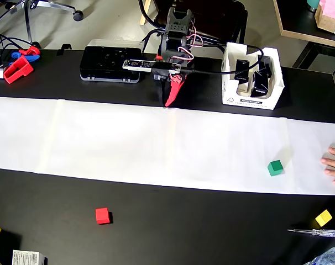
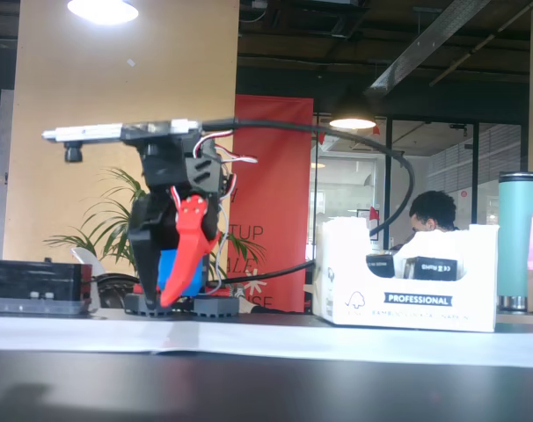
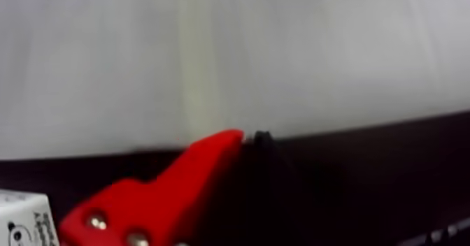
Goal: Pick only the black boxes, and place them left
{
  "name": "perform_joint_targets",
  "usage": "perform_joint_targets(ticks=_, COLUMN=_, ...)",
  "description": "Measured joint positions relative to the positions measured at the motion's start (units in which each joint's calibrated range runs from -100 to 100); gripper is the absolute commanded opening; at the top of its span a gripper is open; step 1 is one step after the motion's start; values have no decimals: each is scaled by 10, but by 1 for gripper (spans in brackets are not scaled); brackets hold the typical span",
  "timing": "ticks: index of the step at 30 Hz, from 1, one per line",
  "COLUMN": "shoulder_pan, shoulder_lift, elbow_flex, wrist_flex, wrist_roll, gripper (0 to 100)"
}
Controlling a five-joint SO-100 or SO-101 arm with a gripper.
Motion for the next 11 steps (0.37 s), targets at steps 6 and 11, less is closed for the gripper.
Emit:
perform_joint_targets(ticks=6, shoulder_pan=0, shoulder_lift=0, elbow_flex=0, wrist_flex=10, wrist_roll=0, gripper=0)
perform_joint_targets(ticks=11, shoulder_pan=0, shoulder_lift=0, elbow_flex=0, wrist_flex=10, wrist_roll=0, gripper=0)
